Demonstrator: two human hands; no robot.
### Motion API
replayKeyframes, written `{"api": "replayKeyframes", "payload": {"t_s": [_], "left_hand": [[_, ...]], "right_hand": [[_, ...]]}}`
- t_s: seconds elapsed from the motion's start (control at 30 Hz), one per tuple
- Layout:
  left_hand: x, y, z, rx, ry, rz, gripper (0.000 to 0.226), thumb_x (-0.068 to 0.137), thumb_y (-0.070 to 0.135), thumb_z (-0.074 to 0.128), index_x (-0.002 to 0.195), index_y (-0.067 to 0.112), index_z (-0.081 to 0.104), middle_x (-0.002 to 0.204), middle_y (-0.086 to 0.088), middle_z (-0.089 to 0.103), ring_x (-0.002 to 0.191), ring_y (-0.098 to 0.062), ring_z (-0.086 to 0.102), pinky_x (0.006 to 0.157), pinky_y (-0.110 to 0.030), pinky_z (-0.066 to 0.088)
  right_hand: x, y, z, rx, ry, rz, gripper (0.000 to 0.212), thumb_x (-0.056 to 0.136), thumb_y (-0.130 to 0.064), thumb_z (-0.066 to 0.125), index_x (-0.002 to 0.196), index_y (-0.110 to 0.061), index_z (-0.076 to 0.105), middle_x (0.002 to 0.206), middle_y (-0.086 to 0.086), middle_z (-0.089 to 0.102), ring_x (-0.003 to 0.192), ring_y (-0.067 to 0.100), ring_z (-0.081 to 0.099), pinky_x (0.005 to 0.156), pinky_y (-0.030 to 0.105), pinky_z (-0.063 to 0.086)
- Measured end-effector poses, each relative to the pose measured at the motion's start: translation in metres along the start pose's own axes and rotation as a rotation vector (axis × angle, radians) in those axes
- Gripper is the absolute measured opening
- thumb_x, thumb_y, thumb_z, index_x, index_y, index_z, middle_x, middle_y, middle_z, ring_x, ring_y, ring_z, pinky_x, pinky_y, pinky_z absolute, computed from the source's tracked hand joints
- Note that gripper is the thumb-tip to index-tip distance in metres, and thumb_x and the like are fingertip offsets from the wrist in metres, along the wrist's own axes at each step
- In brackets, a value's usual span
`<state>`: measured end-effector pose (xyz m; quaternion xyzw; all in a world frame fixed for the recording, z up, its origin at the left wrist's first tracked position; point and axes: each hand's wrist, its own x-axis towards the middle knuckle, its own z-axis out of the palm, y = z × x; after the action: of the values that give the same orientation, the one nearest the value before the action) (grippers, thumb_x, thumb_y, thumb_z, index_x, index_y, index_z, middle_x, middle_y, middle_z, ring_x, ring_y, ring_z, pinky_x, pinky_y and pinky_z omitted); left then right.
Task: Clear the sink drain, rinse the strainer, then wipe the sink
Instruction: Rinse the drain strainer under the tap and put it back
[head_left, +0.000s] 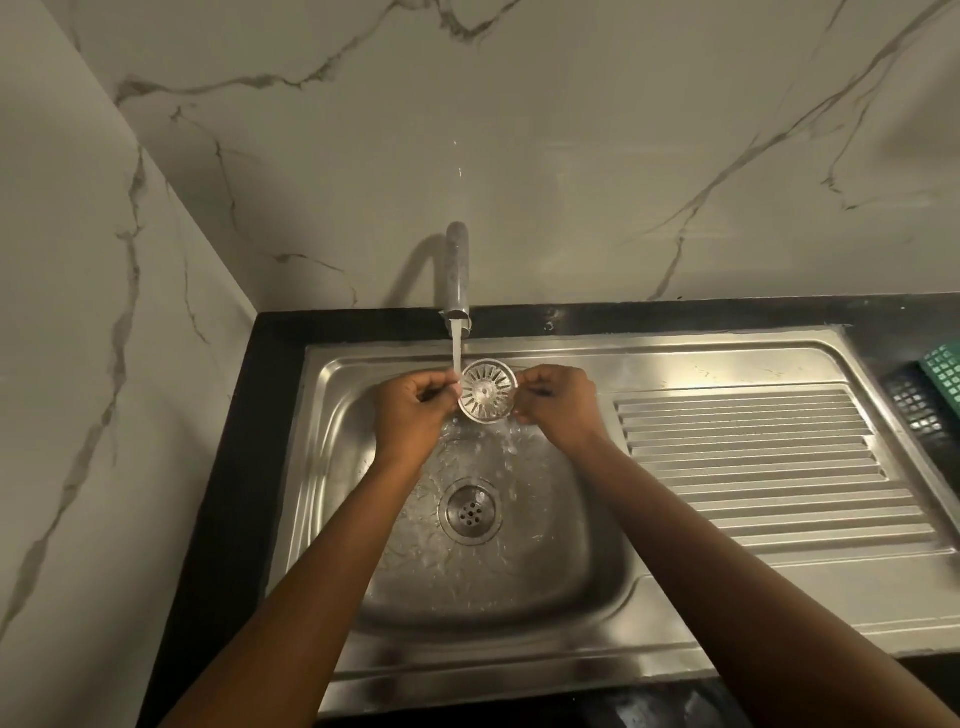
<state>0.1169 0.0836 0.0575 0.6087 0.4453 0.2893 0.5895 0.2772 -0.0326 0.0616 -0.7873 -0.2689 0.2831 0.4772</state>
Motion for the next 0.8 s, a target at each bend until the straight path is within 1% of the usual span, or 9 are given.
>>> {"api": "replayKeyframes", "payload": {"t_s": [0.07,0.1,0.2,0.27,0.4,0.53,0.63,0.73,0.8], "left_hand": [[-0.002,-0.001,0.0,-0.002,-0.014,0.0,0.021,0.092,0.001,0.075,0.113,0.004,0.079,0.102,-0.011,0.082,0.094,-0.022,0.079,0.086,-0.036,0.065],[-0.003,-0.002,0.0,0.005,-0.018,0.002,0.021,0.092,0.0,0.075,0.112,0.003,0.079,0.1,-0.012,0.082,0.09,-0.022,0.079,0.084,-0.035,0.065],[-0.005,-0.009,-0.007,0.032,-0.014,0.0,0.018,0.093,0.0,0.074,0.11,0.001,0.079,0.091,-0.009,0.081,0.071,-0.009,0.076,0.072,-0.023,0.064],[-0.006,-0.013,-0.014,0.025,-0.004,-0.017,0.017,0.093,0.001,0.074,0.109,0.002,0.079,0.092,-0.009,0.081,0.071,-0.009,0.076,0.07,-0.02,0.063],[-0.001,-0.019,-0.025,0.02,0.031,-0.051,0.015,0.092,0.005,0.076,0.107,0.008,0.08,0.096,-0.009,0.082,0.08,-0.019,0.079,0.081,-0.033,0.067],[0.014,-0.019,-0.024,-0.028,0.018,-0.094,0.017,0.095,0.006,0.073,0.106,0.018,0.078,0.104,-0.008,0.081,0.095,-0.023,0.079,0.092,-0.042,0.064],[0.035,-0.014,-0.018,-0.013,-0.042,-0.114,0.028,0.098,0.011,0.071,0.125,0.016,0.074,0.117,-0.008,0.078,0.103,-0.024,0.077,0.096,-0.043,0.063],[0.058,-0.002,-0.007,-0.045,-0.126,-0.167,0.044,0.104,0.009,0.061,0.147,0.015,0.057,0.126,-0.006,0.071,0.106,-0.019,0.072,0.091,-0.035,0.063],[0.071,0.006,0.001,-0.06,-0.172,-0.214,0.05,0.105,0.004,0.054,0.154,0.014,0.048,0.13,-0.005,0.066,0.107,-0.02,0.068,0.092,-0.037,0.061]], "right_hand": [[-0.004,0.002,-0.001,0.01,-0.004,0.009,0.02,0.088,-0.005,0.08,0.086,-0.025,0.077,0.077,-0.007,0.08,0.062,0.013,0.077,0.06,0.026,0.064],[-0.005,0.003,0.0,0.01,-0.003,0.013,0.019,0.088,-0.006,0.08,0.085,-0.025,0.077,0.076,-0.006,0.08,0.06,0.013,0.076,0.06,0.027,0.064],[-0.01,0.009,0.004,0.022,-0.014,0.043,0.01,0.089,-0.008,0.08,0.089,-0.018,0.08,0.073,-0.003,0.08,0.06,0.015,0.076,0.064,0.033,0.066],[-0.016,0.013,0.007,0.043,-0.02,0.061,0.009,0.089,-0.009,0.079,0.088,-0.018,0.08,0.072,0.0,0.079,0.06,0.016,0.076,0.065,0.035,0.066],[-0.031,0.018,0.012,0.085,-0.022,0.093,0.01,0.09,-0.013,0.078,0.084,-0.021,0.08,0.069,0.003,0.078,0.058,0.015,0.076,0.059,0.025,0.062],[-0.048,0.021,0.014,0.102,-0.039,0.097,0.012,0.091,-0.013,0.076,0.085,-0.021,0.081,0.069,0.004,0.078,0.059,0.015,0.075,0.06,0.024,0.062],[-0.056,0.021,0.011,0.14,-0.01,0.105,0.016,0.092,-0.01,0.075,0.082,-0.021,0.082,0.07,0.005,0.078,0.061,0.017,0.075,0.061,0.025,0.062],[-0.06,0.02,0.008,0.185,0.037,0.11,0.017,0.091,-0.009,0.074,0.081,-0.021,0.083,0.07,0.006,0.078,0.061,0.016,0.075,0.06,0.024,0.061],[-0.063,0.018,0.006,0.209,0.053,0.11,0.015,0.091,-0.009,0.074,0.083,-0.018,0.083,0.07,0.008,0.077,0.061,0.015,0.074,0.06,0.024,0.06]]}}
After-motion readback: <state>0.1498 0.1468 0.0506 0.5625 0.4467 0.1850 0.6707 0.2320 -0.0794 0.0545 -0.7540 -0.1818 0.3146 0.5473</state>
